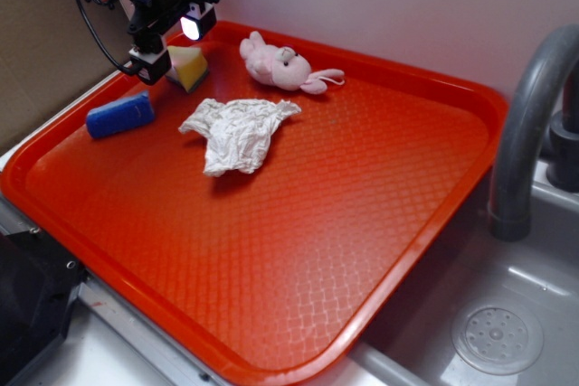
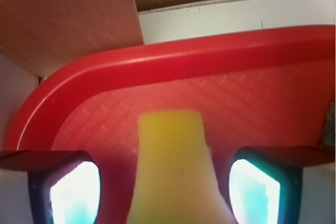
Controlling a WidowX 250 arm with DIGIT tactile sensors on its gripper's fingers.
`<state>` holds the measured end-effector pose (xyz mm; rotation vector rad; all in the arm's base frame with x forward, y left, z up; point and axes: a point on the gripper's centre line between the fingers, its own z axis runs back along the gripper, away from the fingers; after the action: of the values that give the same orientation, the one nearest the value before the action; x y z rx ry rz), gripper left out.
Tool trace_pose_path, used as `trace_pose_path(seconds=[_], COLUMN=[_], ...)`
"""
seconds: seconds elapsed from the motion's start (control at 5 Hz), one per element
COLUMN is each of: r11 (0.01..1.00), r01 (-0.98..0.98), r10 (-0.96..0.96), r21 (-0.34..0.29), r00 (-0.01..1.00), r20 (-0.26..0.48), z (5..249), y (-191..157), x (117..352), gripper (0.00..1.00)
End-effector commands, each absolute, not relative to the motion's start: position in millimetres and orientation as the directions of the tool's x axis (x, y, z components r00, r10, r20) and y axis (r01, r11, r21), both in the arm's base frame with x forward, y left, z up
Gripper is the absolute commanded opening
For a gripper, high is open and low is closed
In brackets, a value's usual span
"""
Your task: Grab the green sponge.
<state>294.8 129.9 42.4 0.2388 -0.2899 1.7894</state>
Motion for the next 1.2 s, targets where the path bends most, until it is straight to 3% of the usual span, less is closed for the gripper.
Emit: trace_pose_path(seconds=[0.0,0.2,0.4,0.6,0.8,1.0], r11=[-0.216,-0.191,-0.164,-0.160,-0.106,0.067], r01=[-0.974,-0.980,-0.985,-0.986,-0.993,-0.998], r10=[0.907,0.909,0.905,0.902,0.909,0.935], r21=[-0.069,-0.053,-0.047,-0.050,-0.049,-0.019], r00=[-0.227,-0.197,-0.169,-0.167,-0.117,0.056], r20=[0.355,0.368,0.390,0.398,0.399,0.351], z=[45,37,34,33,58,108], y=[134,128,123,122,119,96], x=[275,277,279,279,280,288], gripper=[1.00,1.00,0.18,0.00,0.00,0.00])
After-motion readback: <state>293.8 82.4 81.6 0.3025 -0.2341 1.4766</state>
